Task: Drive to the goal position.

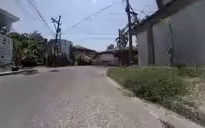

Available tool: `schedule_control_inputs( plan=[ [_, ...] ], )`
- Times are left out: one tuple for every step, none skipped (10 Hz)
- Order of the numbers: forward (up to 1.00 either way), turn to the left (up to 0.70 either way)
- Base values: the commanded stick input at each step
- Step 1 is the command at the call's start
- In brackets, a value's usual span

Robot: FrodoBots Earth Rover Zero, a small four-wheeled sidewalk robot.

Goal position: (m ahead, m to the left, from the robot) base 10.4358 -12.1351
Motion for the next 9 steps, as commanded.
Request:
schedule_control_inputs(
  plan=[
    [1.00, 0.00],
    [1.00, 0.00],
    [1.00, 0.00],
    [1.00, 0.00],
    [1.00, 0.00],
    [1.00, 0.00],
    [1.00, 0.00],
    [1.00, 0.00],
    [1.00, 0.00]
  ],
)
